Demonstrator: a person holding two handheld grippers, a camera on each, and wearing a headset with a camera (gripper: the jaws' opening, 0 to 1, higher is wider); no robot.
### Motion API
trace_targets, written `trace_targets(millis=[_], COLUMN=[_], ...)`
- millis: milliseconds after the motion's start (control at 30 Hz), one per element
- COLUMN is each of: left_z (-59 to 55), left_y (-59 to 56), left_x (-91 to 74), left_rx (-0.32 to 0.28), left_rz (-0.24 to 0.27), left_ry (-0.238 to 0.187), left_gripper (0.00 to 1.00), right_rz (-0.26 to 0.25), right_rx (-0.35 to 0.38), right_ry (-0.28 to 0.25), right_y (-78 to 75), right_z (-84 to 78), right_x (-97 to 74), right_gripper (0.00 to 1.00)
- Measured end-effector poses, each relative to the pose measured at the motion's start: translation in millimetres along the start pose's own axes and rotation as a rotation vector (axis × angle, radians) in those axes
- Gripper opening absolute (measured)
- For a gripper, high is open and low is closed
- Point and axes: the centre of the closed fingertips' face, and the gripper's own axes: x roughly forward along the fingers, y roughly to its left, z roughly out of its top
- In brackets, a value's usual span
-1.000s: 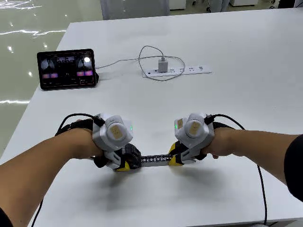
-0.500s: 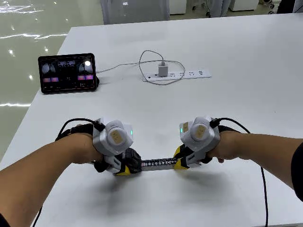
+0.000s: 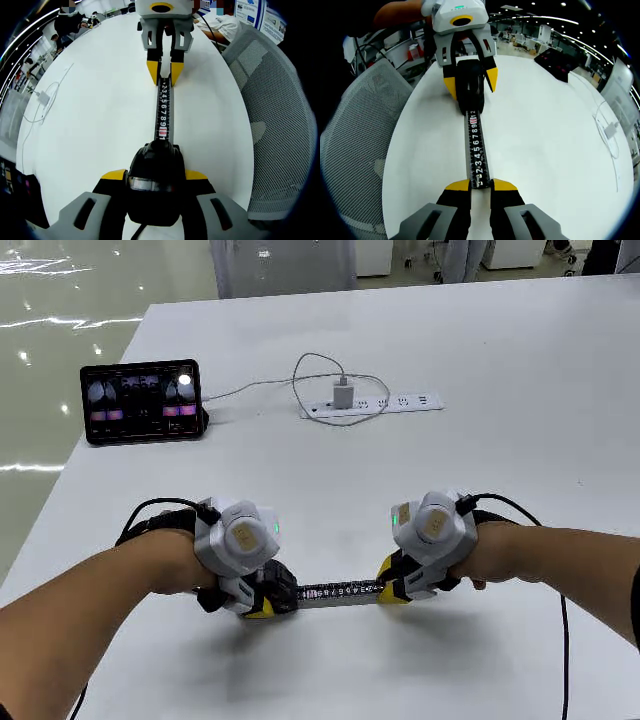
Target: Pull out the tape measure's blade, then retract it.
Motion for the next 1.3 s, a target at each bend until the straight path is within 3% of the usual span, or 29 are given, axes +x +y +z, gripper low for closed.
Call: trace_targets(millis=[1300], left_z=[-0.7], left_y=[0.4], left_x=[0.1], left_rx=[0.000], left_rz=[0.005], left_ry=[-0.007], left_gripper=[0.36], right_rz=[-0.012], right_rx=[0.020], right_ry=[0.019], right_y=[-1.7], right_z=[-23.0], right_x=[-14.4], right_gripper=[0.10])
